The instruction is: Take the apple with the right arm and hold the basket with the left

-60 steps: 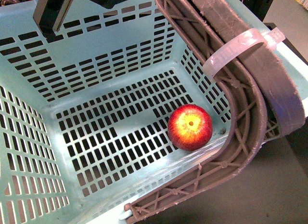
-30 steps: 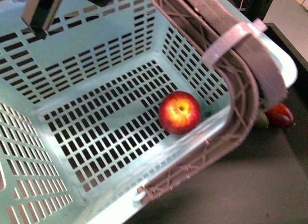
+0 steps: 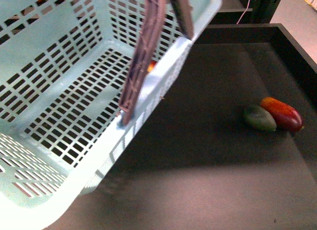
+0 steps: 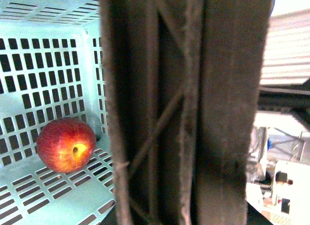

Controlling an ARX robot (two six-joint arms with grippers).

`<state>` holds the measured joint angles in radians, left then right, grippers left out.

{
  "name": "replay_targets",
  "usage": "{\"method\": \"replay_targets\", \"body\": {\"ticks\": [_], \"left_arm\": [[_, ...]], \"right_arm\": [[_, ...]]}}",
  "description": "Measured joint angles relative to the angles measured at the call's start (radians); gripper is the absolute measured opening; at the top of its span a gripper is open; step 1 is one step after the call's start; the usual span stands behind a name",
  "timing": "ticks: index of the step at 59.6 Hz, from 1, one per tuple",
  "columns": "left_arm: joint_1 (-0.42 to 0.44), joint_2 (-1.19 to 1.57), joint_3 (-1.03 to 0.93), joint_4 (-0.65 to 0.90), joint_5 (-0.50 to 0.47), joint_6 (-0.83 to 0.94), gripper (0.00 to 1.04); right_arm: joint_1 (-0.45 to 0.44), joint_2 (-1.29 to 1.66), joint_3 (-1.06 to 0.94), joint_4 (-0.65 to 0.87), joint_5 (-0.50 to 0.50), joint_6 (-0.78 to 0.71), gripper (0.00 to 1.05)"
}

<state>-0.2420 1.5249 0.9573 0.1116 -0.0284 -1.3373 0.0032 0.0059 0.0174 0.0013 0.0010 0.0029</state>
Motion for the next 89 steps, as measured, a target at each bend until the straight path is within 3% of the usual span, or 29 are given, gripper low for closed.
{"method": "replay_targets", "body": {"ticks": [14, 31, 75, 89], "left_arm": [[0.195, 0.035, -0.056, 0.042, -0.006, -0.021, 0.15], [0.304, 0.13, -0.092, 0.111, 0.013, -0.062, 0.15], [0.355, 0.181, -0.244, 0.211, -0.009, -0.131, 0.15], [0.355, 0.146, -0.263, 0.18, 0.003, -0.146, 0.51]], "right_arm": [[0.0, 0.0, 0.0, 0.0, 0.0, 0.0, 0.96], [0.0, 0.0, 0.0, 0.0, 0.0, 0.0, 0.96], [0.0, 0.0, 0.0, 0.0, 0.0, 0.0, 0.96], [0.0, 0.0, 0.0, 0.0, 0.0, 0.0, 0.96]]}}
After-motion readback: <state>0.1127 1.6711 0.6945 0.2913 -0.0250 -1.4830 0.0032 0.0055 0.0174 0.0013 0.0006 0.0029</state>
